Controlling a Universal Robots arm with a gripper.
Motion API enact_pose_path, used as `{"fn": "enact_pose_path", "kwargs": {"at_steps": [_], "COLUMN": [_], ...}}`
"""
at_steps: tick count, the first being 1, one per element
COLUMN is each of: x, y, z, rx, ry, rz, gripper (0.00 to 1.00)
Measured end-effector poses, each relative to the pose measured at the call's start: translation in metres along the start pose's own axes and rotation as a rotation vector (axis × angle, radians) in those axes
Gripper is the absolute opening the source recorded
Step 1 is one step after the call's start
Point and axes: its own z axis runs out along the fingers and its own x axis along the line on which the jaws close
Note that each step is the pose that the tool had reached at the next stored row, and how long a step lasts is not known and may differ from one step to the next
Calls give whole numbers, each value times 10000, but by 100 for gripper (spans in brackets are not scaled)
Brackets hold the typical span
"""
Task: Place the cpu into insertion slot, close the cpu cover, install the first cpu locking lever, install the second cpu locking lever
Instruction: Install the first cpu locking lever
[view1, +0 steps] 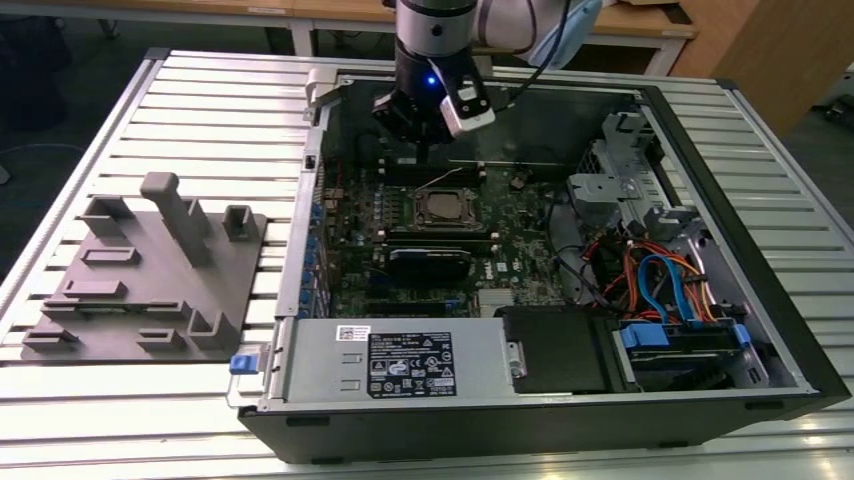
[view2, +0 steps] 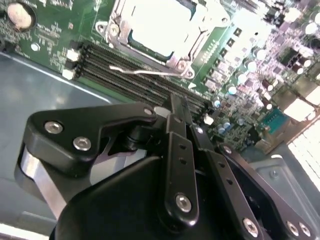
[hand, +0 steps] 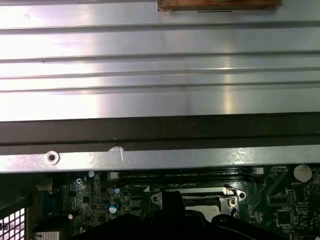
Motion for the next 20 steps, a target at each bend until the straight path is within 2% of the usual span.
{"fn": "enact_pose_path", "kwargs": {"at_steps": [10,13,20], "x": [-44,-79,-121], "y": [-24,-21,-21], "z": [108,122,148], "rx": [-1,1,-30], "ry": [-7,14,16], "rz": [112,114,114], "gripper": [11,11,11]}}
